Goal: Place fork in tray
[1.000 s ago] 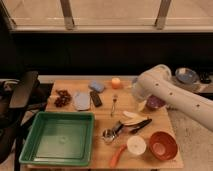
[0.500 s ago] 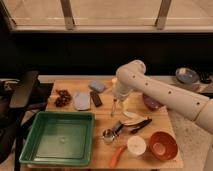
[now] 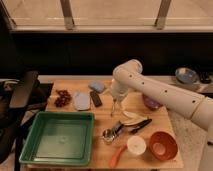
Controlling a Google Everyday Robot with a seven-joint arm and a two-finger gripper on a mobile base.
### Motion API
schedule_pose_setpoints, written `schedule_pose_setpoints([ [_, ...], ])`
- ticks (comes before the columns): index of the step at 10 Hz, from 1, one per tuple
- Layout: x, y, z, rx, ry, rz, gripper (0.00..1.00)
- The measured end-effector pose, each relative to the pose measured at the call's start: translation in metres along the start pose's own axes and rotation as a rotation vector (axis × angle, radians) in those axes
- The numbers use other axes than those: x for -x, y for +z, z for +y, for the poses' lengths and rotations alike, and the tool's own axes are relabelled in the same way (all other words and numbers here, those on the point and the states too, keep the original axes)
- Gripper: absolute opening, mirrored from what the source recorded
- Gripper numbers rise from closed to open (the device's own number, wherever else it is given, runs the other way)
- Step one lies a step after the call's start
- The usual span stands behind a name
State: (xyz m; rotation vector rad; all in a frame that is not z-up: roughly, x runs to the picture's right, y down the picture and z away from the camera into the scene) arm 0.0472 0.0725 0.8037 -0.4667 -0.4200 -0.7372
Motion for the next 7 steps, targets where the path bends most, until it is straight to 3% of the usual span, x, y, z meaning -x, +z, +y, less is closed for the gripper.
schedule_pose_setpoints([
  [3,-0.028,0.032,-0.033,0.010,-0.031,0.050,0.80],
  [7,-0.065,0.077,-0.042,-0.007,-0.004,0.037,0.80],
])
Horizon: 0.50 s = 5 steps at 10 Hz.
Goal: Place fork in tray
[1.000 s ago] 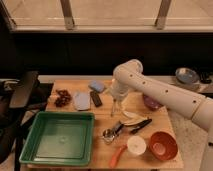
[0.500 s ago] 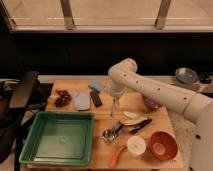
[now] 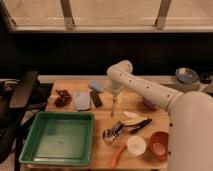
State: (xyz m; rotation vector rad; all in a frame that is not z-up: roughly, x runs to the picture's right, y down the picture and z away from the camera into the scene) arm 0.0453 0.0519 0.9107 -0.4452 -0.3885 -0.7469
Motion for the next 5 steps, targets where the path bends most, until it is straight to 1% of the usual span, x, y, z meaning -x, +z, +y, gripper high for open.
schedule_pose_setpoints([
  [2,-0.018,0.013,0.007,-0.017,0.033,-0.025,0.80],
  [5,-0.035,0.021,0.014,-0.002,0.061,-0.045,0.80],
])
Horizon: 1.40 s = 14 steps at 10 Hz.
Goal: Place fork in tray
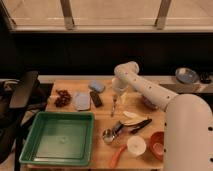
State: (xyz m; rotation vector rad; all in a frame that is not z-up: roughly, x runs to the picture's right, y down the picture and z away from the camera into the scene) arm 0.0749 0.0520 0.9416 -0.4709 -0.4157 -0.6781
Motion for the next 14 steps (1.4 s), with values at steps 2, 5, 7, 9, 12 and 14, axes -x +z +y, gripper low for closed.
schedule_pose_setpoints([
  [2,-0.0018,-0.0005,0.0021,0.002,0.004,-0.001,0.80],
  [5,-0.0009,0.0000,0.0007,0.001,0.002,-0.001,0.80],
  [7,-0.0011,-0.0001,0.0009,0.001,0.002,-0.001,0.80],
  [9,-0.0013,0.0001,0.0012,0.003,0.002,0.001,0.80],
  [12,-0.0036,-0.0014,-0.0062,0.024,-0.007,0.036,0.80],
  [14,-0.0087,-0.0012,-0.0043,0.045,-0.005,0.052,0.80],
])
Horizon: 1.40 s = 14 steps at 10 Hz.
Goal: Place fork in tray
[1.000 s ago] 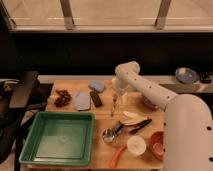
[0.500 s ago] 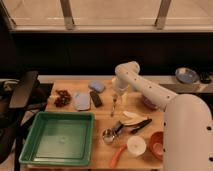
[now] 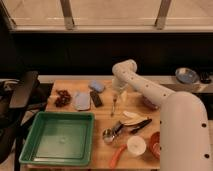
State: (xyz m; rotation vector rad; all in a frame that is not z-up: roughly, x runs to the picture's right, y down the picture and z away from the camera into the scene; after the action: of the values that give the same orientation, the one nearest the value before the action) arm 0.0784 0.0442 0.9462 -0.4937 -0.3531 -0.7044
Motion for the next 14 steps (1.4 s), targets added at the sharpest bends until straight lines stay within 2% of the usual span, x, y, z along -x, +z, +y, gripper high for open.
schedule_pose_setpoints([
  [5,-0.009,0.014,0.007,0.058,0.019,-0.016,0.80],
  [10,-0.011,0.038,0.013,0.087,0.035,-0.079,0.78],
  [11,-0.009,0.042,0.012,0.092,0.031,-0.092,0.72],
  [14,-0.009,0.040,0.016,0.102,0.031,-0.095,0.41],
])
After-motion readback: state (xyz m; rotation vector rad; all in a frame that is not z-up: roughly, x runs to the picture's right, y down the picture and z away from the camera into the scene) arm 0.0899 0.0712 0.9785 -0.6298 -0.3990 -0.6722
